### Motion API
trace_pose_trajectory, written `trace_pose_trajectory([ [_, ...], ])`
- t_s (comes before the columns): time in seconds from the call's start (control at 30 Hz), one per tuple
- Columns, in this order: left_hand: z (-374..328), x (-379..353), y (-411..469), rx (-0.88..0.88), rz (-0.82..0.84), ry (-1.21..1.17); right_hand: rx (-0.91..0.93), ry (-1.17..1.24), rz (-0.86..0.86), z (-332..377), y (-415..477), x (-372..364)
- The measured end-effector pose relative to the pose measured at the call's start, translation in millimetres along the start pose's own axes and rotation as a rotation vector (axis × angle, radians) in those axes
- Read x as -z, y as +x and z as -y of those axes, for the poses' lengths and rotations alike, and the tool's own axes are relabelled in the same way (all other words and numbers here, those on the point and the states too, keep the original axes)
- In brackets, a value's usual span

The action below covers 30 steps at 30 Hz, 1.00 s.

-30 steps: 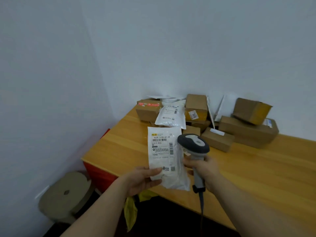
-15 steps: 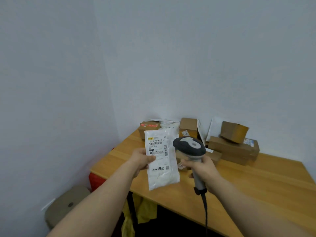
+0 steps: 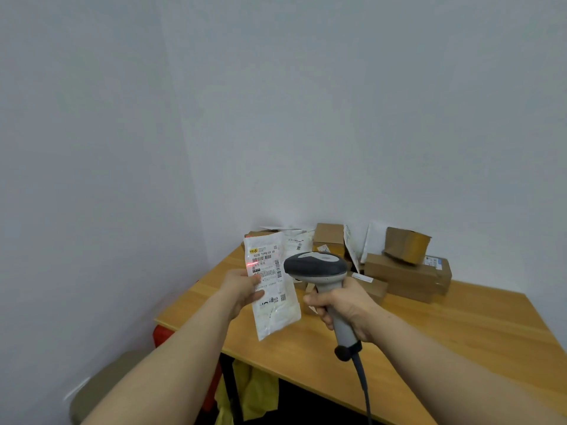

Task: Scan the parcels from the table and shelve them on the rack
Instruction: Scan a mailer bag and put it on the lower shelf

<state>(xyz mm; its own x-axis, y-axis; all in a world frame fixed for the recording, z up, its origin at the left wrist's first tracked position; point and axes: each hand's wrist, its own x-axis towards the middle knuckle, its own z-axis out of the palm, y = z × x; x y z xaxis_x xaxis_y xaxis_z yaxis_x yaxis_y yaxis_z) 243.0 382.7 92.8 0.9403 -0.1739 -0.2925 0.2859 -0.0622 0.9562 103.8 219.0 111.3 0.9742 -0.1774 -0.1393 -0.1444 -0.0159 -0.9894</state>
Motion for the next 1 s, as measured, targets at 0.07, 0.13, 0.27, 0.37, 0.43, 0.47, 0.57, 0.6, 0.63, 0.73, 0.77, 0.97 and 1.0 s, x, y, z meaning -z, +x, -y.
trace_pose_trajectory([
  [0.07,-2.4,0.5,0.1,-0.002,-0.003,-0.007,0.007,-0.007,-0.007,3.1,-0.2,1.0],
  [0.13,-4.0,0.5,0.3,-0.002,-0.011,-0.005,0.01,-0.015,-0.012,5.6,-0.3,2.4],
  [0.27,-5.9,-0.2,1.7,0.001,-0.014,-0.011,0.013,-0.016,-0.013,8.4,-0.4,3.5],
  [0.37,-5.6,-0.5,4.5,0.008,-0.012,-0.002,-0.002,-0.02,-0.011,8.3,-0.2,3.3],
  [0.43,-5.7,-0.4,6.0,0.011,-0.012,0.001,-0.017,-0.019,-0.009,7.1,-0.3,3.5],
  [0.47,-5.8,-0.5,6.6,0.009,-0.012,0.0,-0.018,-0.021,-0.006,6.6,-0.4,3.7],
  [0.57,-6.6,-0.8,6.9,0.013,-0.005,0.002,-0.017,-0.016,-0.004,7.6,-0.7,3.4],
  [0.6,-6.8,-0.8,7.4,0.017,-0.004,0.009,-0.016,-0.01,-0.005,8.4,-0.7,3.3],
  [0.63,-7.0,-0.7,7.8,0.017,-0.003,0.012,-0.014,-0.006,-0.002,9.2,-0.5,3.3],
  [0.73,-8.2,-0.5,8.7,0.013,-0.004,0.003,-0.008,-0.008,0.017,11.2,-0.6,3.2],
  [0.77,-8.2,-0.3,8.5,0.016,-0.004,0.003,-0.01,-0.01,0.016,10.9,-0.4,3.4],
  [0.97,-7.3,0.0,5.6,0.019,0.008,0.02,-0.009,0.003,0.004,10.1,-1.0,5.2],
  [1.0,-6.9,0.6,4.5,0.019,0.009,0.013,-0.001,0.01,0.01,9.8,-1.4,5.2],
])
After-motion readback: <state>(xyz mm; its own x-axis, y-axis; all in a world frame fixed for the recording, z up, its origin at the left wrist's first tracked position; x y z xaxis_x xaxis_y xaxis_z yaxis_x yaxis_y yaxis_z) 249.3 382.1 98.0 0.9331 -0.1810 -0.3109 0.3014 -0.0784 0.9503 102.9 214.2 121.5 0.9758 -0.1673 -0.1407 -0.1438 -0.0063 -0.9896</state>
